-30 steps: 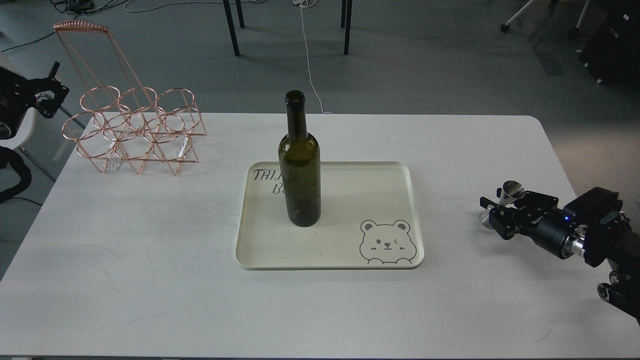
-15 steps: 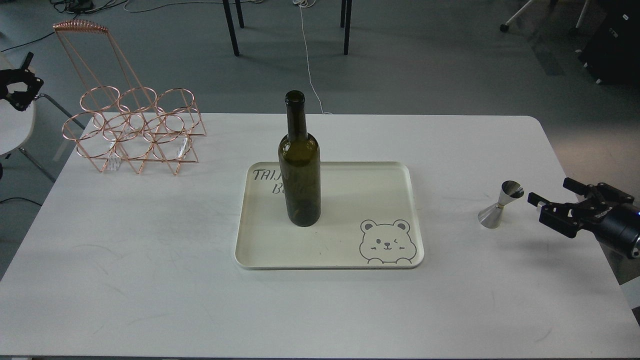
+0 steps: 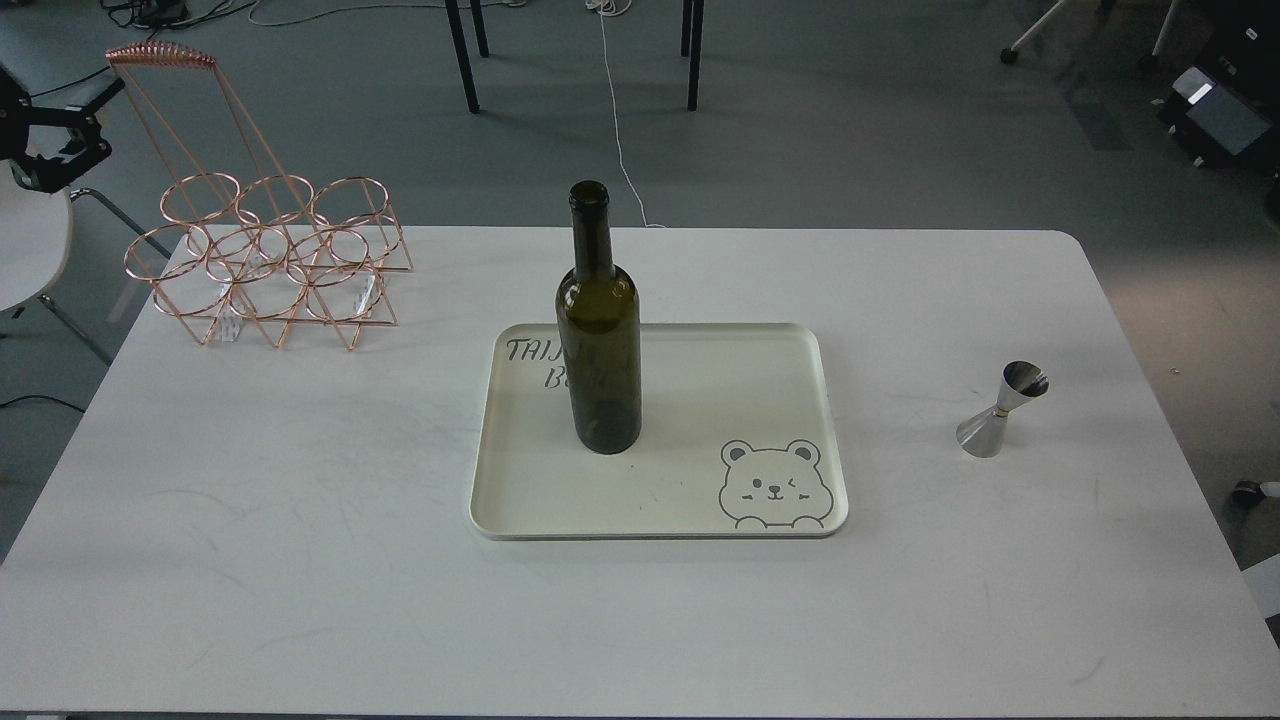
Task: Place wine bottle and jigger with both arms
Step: 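Reach the left gripper to the green wine bottle and grasp its neck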
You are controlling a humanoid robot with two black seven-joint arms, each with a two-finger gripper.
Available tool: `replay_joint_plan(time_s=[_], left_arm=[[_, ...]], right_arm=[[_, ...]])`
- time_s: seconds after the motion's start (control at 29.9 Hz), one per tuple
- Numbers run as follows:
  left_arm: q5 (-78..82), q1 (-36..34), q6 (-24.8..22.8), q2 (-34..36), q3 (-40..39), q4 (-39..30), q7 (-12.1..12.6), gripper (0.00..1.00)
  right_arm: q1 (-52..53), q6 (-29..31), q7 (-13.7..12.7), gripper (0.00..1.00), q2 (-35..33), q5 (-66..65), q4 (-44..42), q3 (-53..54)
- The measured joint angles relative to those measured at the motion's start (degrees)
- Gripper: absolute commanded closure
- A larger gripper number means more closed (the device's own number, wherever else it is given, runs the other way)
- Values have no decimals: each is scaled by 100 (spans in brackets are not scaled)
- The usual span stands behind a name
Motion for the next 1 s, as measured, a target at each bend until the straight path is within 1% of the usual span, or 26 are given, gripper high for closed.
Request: replay_joint_plan(time_s=[0.13,0.23,0.3,0.37,0.47,0.57,0.7,0.87,1.0], left_arm=[[1495,-48,54,206,-54,-985,-6,2],[2885,-57,275,183,-76,-1562,-7,2],[3949,-59,459,36,-76,-1845,-13,2],[5198,-59,688,-241,-55,-2049,-26,2],[6908,-57,1034,-674,-27,-2148,-36,2],[8112,-46,1245,-1046,-8,-2187,-129,2],[8908,1,1325,-1326,9,-2463,-266,2],[9351,74,1337,-1492,114,-2841,-287,3],[9535,80,1348,-1725,242,-2886,-264,3]], right_arm=[[106,642,-1,4,763,664,-1031,357],[140,1007,-1,4,1131,991,-1527,586],[146,1202,-1,4,1263,1163,-1740,718],[154,1354,-1,4,1341,1243,-1816,838],[163,1439,-1,4,1369,1270,-1842,1014],[206,1476,-1,4,1371,1274,-1848,1145],[227,1581,-1,4,1368,1351,-1849,1189],[231,1620,-1,4,1313,1468,-1849,1196],[231,1621,-1,4,1309,1476,-1848,1196]])
